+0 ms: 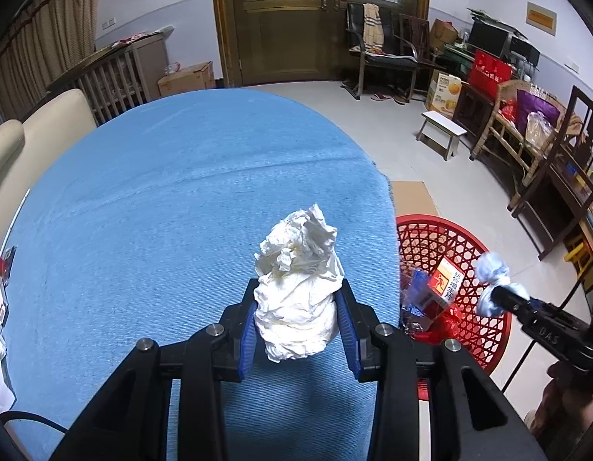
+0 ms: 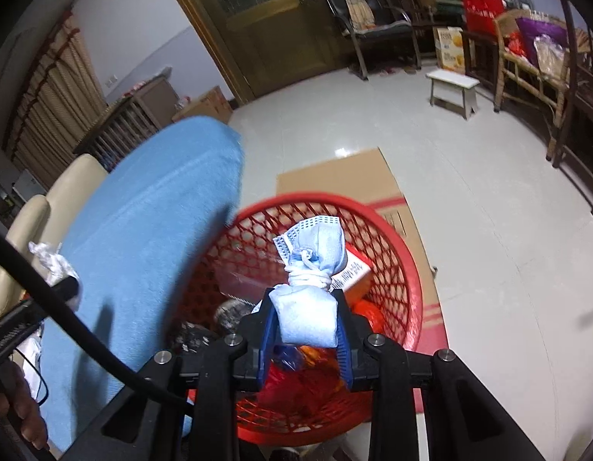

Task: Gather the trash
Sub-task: 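Open the right tool to drop the light-blue bundle into the basket, then lower the white tissue into the basket and open the left tool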

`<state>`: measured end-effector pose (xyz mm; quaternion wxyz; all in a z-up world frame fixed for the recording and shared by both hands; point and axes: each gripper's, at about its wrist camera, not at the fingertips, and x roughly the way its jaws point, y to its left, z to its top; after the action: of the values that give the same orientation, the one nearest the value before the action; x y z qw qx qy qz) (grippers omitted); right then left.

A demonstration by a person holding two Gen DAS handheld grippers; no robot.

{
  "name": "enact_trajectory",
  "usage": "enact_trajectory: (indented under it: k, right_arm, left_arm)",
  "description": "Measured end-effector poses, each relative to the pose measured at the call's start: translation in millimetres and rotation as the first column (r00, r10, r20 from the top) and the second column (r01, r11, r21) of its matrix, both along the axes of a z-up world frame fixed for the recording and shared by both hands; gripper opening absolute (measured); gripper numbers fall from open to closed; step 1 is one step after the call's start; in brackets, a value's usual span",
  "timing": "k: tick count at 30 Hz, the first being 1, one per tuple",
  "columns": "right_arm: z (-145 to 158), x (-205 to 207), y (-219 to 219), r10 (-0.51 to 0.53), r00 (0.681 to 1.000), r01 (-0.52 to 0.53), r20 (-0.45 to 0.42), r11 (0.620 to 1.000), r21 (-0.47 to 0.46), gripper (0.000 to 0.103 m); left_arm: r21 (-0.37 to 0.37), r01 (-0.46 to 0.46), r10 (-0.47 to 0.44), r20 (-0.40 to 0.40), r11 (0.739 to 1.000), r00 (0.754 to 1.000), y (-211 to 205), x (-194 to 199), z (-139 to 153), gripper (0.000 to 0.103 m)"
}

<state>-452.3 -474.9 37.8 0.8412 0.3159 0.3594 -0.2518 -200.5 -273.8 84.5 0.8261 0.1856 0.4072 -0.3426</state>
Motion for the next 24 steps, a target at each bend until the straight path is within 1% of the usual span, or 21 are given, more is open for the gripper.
enact_trajectory:
  k: [1,2,3,4,7,11,17,24]
  right_arm:
    - [-2.6,-0.4,-1.2,-0.002,1.000,0.002,-0.006,1.000,0.014,0.036]
    - [-4.6,-2.2,-2.4,-0.011,1.000,0.011,-0.009,1.000,0.027,0.056]
    - [-5.2,-4.2,-2.6,-0.019,1.000,0.019,-0.007,0.999,0.031,0.070]
    - [-2.0,-8.8,-3.3,-0.033,0.999,0.032,0.015,0.999,0.024,0.080]
    - [6.3,-15.3,-6.6,-0.051,0.998,0.051,0.045,0.999,0.006,0.080]
    - [20.0,-26.9,-14.7,-0.086,0.992,0.086,0.092,0.996,0.011,0.080]
    - [36.3,-35.1,-14.4,-0.086,0.986,0.085,0.145,0.996,0.008,0.080]
    - [41.5,-40.9,-16.2,-0.086,0.981,0.089,0.174,0.996,-0.009,0.080]
  left_arm:
    - [0.002,0.005,-0.005,0.000,1.000,1.000,-2.2,-1.4,0.0,0.039]
    - [0.004,0.010,-0.010,0.000,1.000,1.000,-4.8,-2.5,-0.2,0.039]
    - [0.007,0.018,-0.018,0.001,1.000,1.000,-7.8,-4.3,-0.2,0.039]
    - [0.008,0.021,-0.021,0.001,1.000,1.000,-9.7,-4.8,-0.6,0.039]
    - [0.010,0.037,-0.037,-0.004,0.999,0.999,-18.9,-9.5,-0.9,0.039]
    - [0.019,0.072,-0.072,-0.003,0.997,0.997,-32.2,-19.4,-0.2,0.039]
    - [0.035,0.115,-0.114,-0.016,0.993,0.993,-55.9,-35.2,-5.3,0.039]
    - [0.051,0.152,-0.151,-0.027,0.987,0.988,-75.5,-51.1,-10.4,0.039]
